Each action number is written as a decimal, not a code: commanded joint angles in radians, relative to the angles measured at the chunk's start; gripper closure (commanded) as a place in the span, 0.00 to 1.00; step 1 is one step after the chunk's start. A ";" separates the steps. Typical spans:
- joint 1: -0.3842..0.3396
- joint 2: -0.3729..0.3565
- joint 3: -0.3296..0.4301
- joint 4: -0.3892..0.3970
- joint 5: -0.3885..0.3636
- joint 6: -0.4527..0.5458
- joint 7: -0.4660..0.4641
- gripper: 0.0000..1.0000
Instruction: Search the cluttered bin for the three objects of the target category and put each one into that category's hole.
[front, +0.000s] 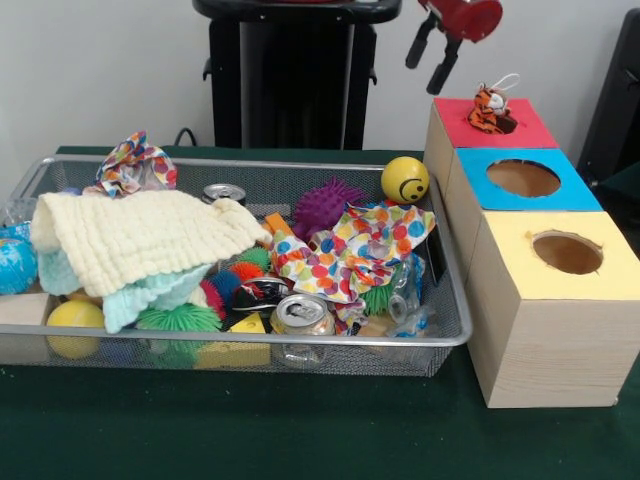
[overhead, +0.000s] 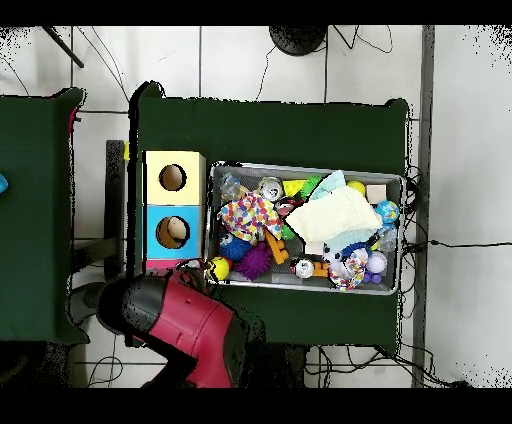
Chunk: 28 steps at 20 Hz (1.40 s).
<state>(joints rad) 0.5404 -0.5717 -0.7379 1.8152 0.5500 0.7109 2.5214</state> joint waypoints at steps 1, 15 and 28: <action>-0.063 -0.077 0.002 -0.117 -0.051 0.187 0.134 0.00; -0.267 -0.103 0.151 -0.197 0.087 0.283 0.207 0.00; -0.377 -0.040 0.174 -0.350 -0.009 0.220 0.037 0.00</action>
<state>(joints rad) 0.2358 -0.6725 -0.7089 1.5523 0.5844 0.8940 2.5214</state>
